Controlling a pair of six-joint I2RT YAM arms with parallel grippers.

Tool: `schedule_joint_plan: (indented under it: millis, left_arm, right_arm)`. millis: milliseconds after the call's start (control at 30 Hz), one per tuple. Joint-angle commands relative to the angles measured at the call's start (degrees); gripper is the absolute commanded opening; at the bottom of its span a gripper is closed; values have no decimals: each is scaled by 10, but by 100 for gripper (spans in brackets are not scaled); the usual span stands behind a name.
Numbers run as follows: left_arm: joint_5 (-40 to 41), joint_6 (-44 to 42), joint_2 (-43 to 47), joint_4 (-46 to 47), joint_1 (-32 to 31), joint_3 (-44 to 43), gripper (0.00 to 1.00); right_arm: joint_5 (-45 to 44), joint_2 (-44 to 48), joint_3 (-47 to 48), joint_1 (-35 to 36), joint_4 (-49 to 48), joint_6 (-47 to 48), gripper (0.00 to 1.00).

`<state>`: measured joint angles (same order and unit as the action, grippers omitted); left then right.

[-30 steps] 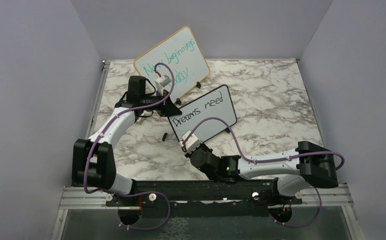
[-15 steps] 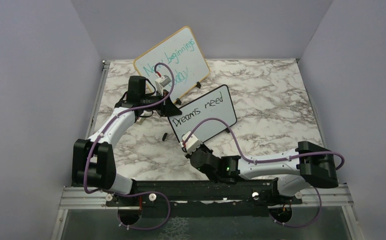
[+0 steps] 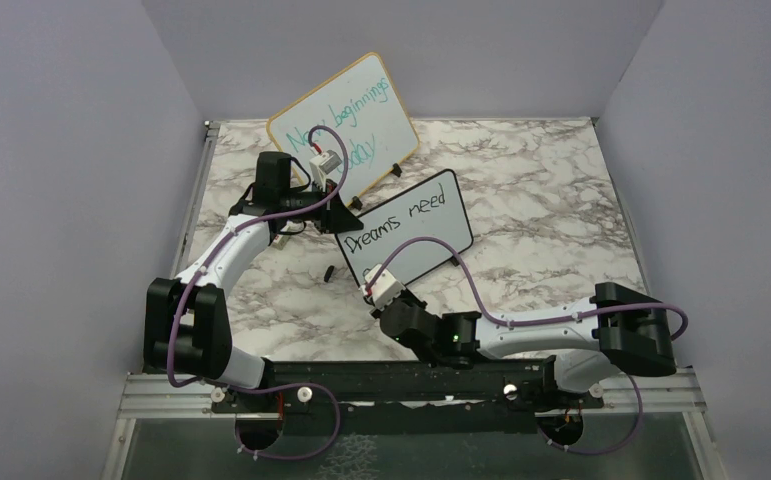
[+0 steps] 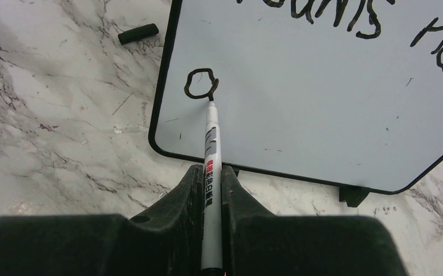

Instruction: Write a sentence on the whiteboard

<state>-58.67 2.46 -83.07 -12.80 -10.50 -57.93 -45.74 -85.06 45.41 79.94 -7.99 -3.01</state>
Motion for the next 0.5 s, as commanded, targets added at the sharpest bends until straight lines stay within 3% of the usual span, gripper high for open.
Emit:
schedule_joint_plan:
  millis: [0, 467]
  left_arm:
    - [19, -6, -3, -31, 1, -1, 0]
    - [16, -5, -3, -31, 1, -2, 0]
  right_arm:
    - [-15, 11, -14, 0, 13, -9, 0]
    - [-16, 62, -41, -3, -61, 8, 0]
